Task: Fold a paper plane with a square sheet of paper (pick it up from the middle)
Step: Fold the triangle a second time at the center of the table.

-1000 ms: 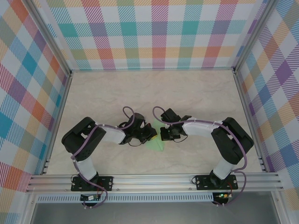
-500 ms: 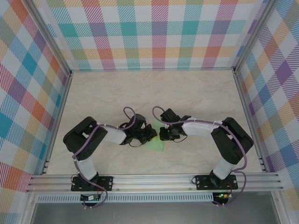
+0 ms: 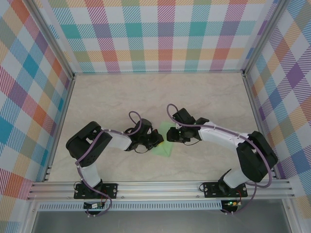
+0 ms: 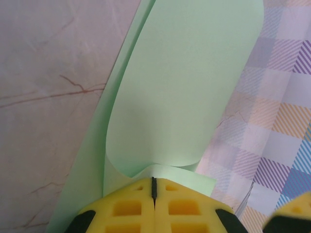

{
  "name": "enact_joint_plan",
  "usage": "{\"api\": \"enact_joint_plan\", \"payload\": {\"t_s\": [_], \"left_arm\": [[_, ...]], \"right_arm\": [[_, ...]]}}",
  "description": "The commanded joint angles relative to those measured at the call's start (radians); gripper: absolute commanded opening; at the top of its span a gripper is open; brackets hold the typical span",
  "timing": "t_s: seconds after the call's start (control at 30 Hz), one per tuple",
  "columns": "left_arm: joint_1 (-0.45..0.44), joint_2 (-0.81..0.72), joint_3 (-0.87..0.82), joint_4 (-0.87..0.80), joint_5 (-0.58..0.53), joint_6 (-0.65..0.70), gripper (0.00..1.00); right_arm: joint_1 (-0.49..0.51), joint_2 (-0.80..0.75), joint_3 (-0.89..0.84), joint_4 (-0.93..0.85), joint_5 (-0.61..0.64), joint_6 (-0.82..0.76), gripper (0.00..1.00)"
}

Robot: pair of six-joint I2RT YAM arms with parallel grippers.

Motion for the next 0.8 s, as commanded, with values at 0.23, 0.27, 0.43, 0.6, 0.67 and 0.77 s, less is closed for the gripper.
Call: {"api": "enact_joint_plan", "payload": {"t_s": [0.23, 0.27, 0.43, 0.6, 0.67, 0.77], "left_arm": [[-0.017, 0.016, -0.017, -0.072, -0.012, 0.033, 0.0], [-0.016, 0.015, -0.015, -0.075, -0.01, 0.035, 0.0], [-0.017, 0.015, -0.009, -0.081, -0.01, 0.038, 0.0], [-0.016, 0.016, -0.006, -0.082, -0.002, 0.041, 0.0], [-0.016, 0.017, -0.005, -0.08, 0.002, 0.042, 0.0], [-0.018, 0.022, 0.0, -0.079, 0.008, 0.042, 0.0]], "right_arm": [[0.006, 0.039, -0.089, 0.223, -0.3, 0.218, 0.11], [0.007, 0.051, -0.088, 0.229, -0.307, 0.219, 0.1], [0.007, 0.104, -0.083, 0.227, -0.314, 0.228, 0.1], [0.007, 0.126, -0.084, 0.233, -0.304, 0.224, 0.11], [0.007, 0.135, -0.085, 0.231, -0.297, 0.223, 0.11], [0.008, 0.156, -0.09, 0.225, -0.283, 0.218, 0.12]]}}
